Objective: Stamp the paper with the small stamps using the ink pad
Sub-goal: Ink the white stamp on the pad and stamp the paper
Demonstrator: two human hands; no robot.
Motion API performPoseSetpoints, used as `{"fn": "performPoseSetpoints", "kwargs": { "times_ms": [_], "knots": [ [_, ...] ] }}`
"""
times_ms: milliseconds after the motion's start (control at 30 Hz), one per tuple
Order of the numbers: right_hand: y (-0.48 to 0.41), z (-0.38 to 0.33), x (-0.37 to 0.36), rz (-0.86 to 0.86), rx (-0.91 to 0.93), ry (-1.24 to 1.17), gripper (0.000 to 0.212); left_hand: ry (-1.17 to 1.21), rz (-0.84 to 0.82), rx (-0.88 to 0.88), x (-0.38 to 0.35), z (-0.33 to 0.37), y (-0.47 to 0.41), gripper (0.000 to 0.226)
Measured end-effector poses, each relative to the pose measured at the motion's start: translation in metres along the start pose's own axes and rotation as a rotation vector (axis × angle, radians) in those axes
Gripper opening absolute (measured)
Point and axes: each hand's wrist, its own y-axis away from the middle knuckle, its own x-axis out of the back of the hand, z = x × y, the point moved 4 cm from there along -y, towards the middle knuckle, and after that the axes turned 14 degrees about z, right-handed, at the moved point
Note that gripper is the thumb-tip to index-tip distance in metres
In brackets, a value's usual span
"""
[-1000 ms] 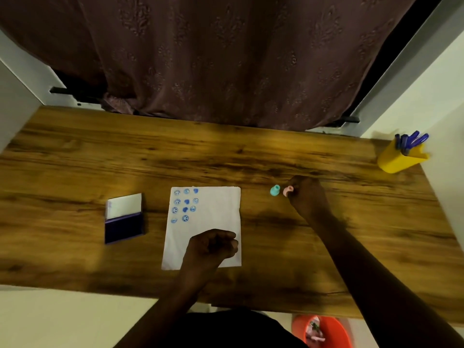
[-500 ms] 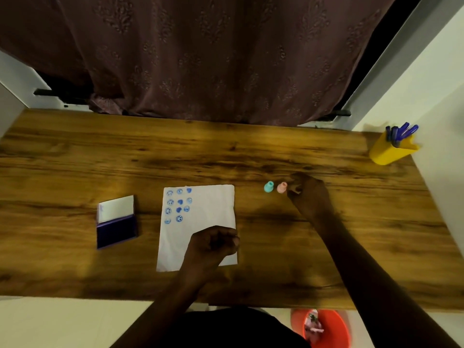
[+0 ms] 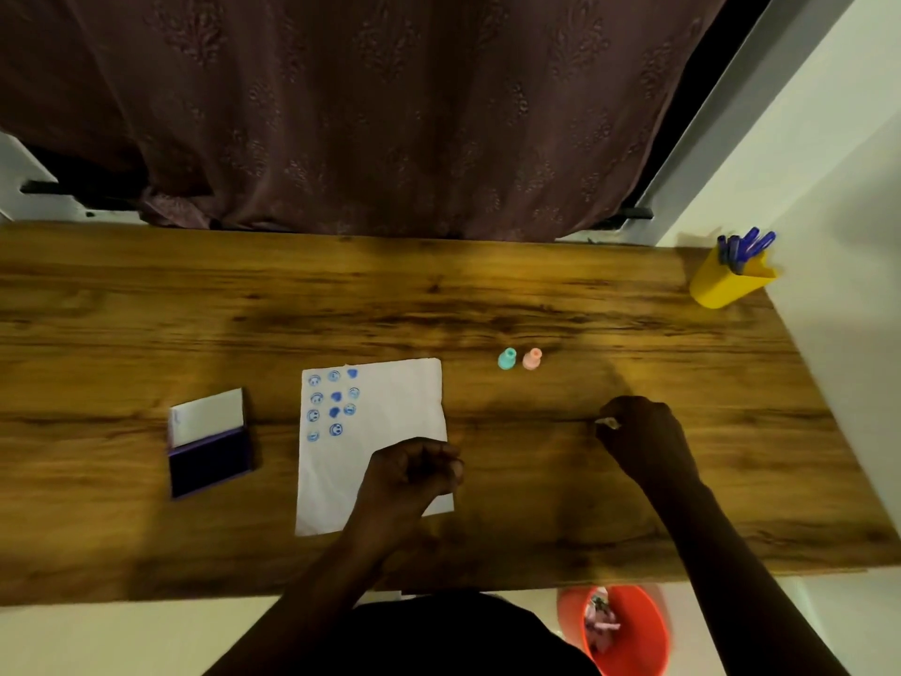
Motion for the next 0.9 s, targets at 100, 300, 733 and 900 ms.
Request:
{"fn": "performPoseSetpoints", "kwargs": {
  "times_ms": [100,300,733,900],
  "knots": [
    [-0.001,-0.004,0.0,0.0,0.035,0.035,0.007,-0.002,-0.002,0.004,0.001,0.002,-0.001,0.019],
    [0.002,-0.032,0.015,0.072,0.074,-0.086,0.007,0.024,0.009,0.012,0.007,0.003,-0.002,0.021],
    [0.062,-0.173,0.013,-0.387,-0.11,-0.882,0.015,0.242,0.026,-0.008,0.036,0.01,-0.003,0.037],
    [0.083,-0.209,-0.002,-0.517,-0.203,-0.997,0.015,0.373,0.114,0.026,0.064,0.003,-0.002,0.037]
  ]
}}
